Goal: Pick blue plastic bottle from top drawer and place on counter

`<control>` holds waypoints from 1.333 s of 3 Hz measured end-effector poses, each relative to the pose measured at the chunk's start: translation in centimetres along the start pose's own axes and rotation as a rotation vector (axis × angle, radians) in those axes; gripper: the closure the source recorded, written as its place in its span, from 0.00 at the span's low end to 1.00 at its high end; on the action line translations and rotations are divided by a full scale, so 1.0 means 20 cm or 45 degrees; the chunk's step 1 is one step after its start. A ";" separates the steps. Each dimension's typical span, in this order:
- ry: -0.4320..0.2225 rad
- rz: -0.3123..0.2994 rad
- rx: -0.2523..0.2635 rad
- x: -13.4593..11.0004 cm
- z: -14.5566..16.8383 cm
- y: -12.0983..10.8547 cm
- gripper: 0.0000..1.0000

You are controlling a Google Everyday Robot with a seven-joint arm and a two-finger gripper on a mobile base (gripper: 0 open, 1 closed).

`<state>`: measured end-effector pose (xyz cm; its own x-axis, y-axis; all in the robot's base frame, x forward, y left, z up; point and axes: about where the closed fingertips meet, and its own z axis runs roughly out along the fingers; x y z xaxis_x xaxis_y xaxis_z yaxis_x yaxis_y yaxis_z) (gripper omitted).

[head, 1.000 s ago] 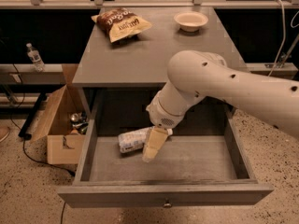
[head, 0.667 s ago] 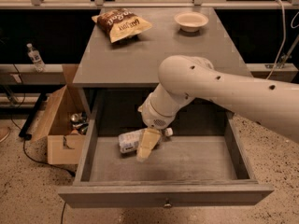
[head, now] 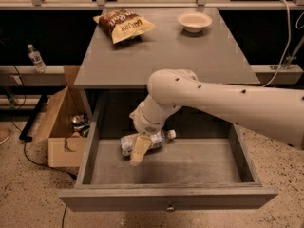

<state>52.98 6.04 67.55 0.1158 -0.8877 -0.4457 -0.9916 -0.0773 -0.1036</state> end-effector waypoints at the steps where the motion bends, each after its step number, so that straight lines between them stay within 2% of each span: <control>1: -0.005 -0.022 -0.001 0.04 0.09 -0.03 0.00; 2: 0.008 -0.027 0.007 0.11 0.14 -0.06 0.00; 3: 0.045 -0.030 0.001 0.18 0.18 -0.06 0.19; 4: 0.071 -0.039 -0.013 0.23 0.21 -0.05 0.42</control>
Offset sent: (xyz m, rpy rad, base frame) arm 0.0266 -0.0193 -0.0495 -0.0206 -0.0309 0.0060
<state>54.82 4.02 61.80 0.1431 -0.9087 -0.3921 -0.9882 -0.1091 -0.1077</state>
